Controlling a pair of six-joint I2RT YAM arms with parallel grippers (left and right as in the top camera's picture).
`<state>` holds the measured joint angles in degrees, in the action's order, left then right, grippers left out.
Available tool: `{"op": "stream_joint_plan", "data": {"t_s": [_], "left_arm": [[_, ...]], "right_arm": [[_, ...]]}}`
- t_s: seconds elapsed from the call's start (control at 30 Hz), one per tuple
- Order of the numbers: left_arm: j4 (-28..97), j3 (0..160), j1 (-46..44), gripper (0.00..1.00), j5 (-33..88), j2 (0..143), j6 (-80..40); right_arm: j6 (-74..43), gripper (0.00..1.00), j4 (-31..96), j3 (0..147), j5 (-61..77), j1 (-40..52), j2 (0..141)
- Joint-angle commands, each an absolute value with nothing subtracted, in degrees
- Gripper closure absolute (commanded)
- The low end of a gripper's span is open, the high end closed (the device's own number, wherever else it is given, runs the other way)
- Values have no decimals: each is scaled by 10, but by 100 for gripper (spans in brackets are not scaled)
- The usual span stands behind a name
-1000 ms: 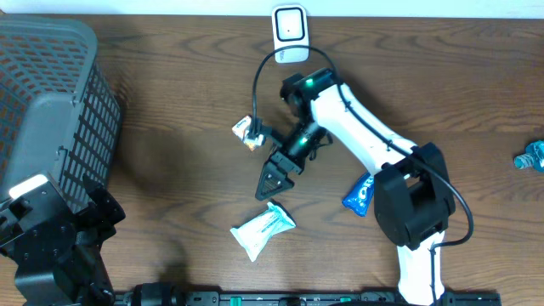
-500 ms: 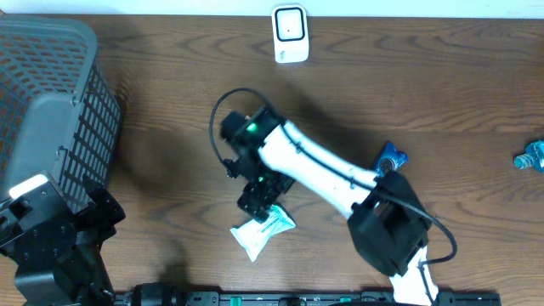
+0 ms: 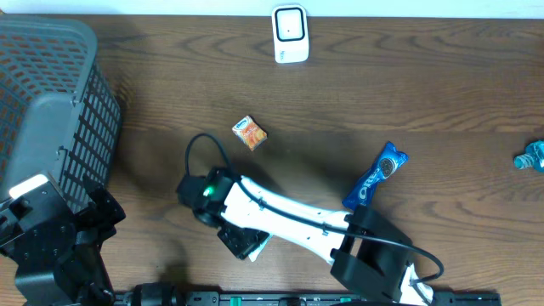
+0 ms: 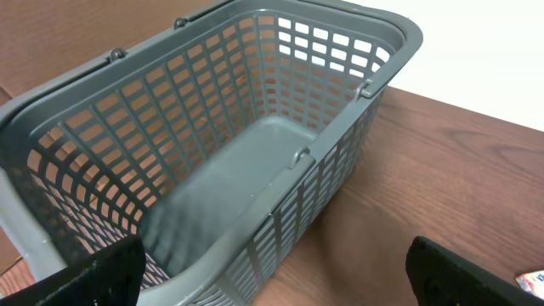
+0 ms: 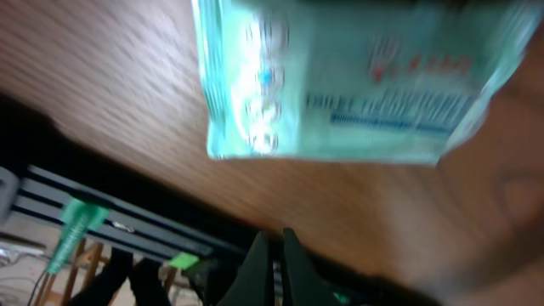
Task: Scan the item barcode
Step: 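Grasp the mint-green wipes pack with the right gripper and lift it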
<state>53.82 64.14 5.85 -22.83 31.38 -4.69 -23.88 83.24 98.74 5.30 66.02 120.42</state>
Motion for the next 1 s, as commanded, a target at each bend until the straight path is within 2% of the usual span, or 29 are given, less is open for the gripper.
{"op": "stream_joint_plan", "data": {"t_s": [0.0, 0.13, 0.33, 0.43, 0.73, 0.9, 0.97], "left_arm": [[540, 640, 61, 2, -230, 314, -50], [540, 640, 61, 2, -230, 314, -50], [540, 640, 61, 2, -230, 314, -50], [540, 640, 61, 2, -230, 314, -50], [540, 640, 61, 2, -230, 314, -50], [540, 640, 61, 2, -230, 314, -50], [540, 640, 61, 2, -230, 314, -50]], "right_arm": [[-283, 99, 836, 944, 42, 670, 1188], [-283, 99, 798, 866, 42, 672, 1188], [-215, 99, 627, 783, 110, 665, 1189], [-216, 99, 587, 784, 95, 653, 1189], [-185, 97, 479, 816, 40, 517, 1188], [-142, 96, 550, 873, 40, 475, 1188], [-129, 89, 596, 906, 39, 472, 1188]]}}
